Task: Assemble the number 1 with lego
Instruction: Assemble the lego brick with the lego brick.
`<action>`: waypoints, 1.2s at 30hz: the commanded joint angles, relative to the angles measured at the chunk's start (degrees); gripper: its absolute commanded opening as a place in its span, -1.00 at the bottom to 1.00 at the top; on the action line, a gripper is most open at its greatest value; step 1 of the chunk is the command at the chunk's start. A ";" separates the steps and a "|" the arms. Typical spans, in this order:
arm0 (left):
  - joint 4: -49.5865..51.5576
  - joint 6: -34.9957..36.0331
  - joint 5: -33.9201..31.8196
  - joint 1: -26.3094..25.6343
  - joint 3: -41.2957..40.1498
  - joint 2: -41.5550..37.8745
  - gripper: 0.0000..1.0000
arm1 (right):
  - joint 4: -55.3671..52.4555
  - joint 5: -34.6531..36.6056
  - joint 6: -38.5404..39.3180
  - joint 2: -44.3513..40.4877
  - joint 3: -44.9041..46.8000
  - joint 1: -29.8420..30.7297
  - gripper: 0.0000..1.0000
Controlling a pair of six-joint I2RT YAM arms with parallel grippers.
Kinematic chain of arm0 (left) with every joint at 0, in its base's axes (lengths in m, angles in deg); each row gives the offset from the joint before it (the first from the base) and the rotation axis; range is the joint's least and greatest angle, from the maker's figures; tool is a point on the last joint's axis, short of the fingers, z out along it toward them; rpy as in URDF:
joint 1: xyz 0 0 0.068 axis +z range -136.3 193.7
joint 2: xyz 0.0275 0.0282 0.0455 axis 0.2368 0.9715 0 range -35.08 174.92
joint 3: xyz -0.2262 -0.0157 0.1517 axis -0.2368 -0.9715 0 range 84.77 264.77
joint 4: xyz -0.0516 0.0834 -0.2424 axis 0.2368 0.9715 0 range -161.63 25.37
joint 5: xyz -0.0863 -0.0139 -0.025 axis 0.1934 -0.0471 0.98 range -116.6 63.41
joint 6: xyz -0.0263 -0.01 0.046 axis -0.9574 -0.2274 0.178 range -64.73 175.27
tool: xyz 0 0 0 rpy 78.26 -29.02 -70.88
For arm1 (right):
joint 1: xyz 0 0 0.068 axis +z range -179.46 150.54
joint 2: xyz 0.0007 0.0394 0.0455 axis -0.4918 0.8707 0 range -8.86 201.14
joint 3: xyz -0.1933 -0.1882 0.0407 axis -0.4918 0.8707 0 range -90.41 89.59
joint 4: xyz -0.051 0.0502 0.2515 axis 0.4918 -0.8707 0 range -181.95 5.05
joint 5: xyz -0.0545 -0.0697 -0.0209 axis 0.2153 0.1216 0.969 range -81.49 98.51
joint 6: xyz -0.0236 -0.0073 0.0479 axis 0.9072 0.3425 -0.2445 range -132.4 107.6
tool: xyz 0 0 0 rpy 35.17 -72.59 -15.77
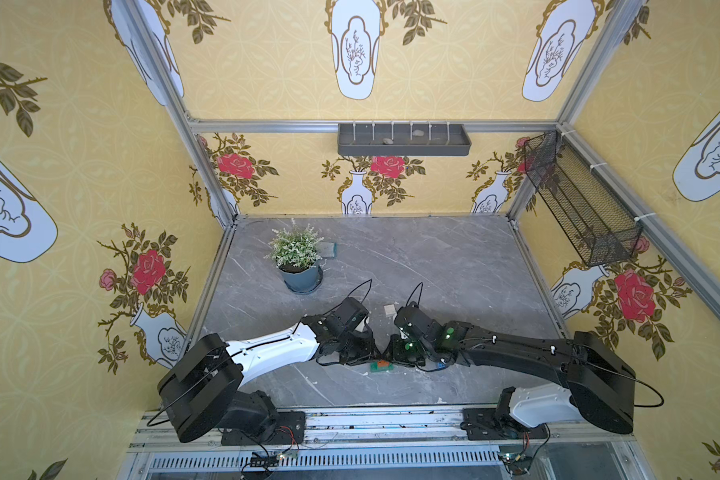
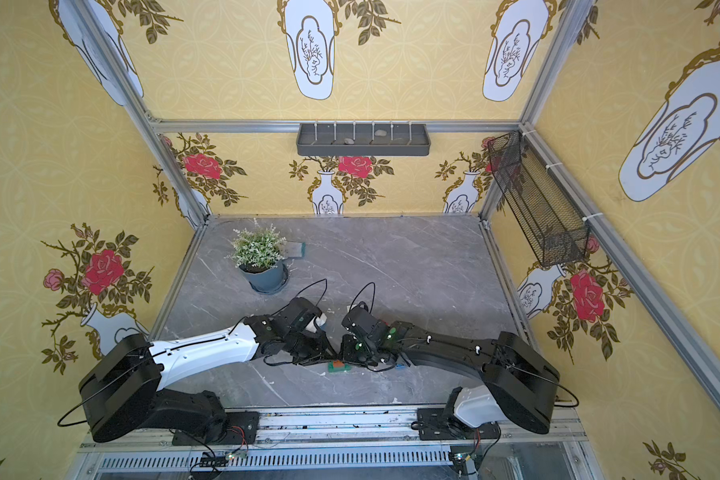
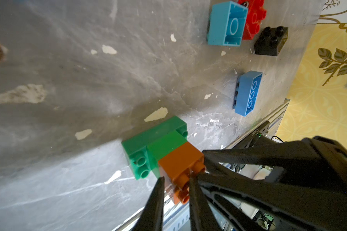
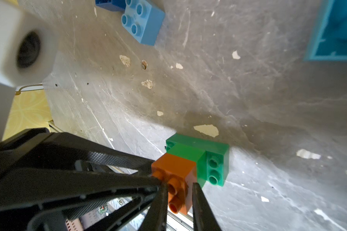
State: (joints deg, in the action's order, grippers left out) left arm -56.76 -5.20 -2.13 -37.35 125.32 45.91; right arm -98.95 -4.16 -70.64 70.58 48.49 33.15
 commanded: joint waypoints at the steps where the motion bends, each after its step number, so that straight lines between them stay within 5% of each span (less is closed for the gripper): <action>1: 3.89 0.99 -1.69 -0.11 -0.20 0.84 -0.59 | -3.12 0.45 -0.08 0.98 1.02 0.54 -0.56; 14: 6.86 4.41 -0.45 -0.10 -0.08 3.62 -0.88 | -5.18 1.04 -0.15 4.79 0.33 1.81 -0.68; 36: 6.50 7.11 0.98 -0.54 -3.01 6.56 -1.00 | -7.70 -0.25 1.37 7.23 0.07 1.99 -0.72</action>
State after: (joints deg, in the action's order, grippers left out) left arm -57.35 0.46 2.05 -36.60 124.12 48.14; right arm -100.48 -2.93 -69.85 73.79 47.22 34.40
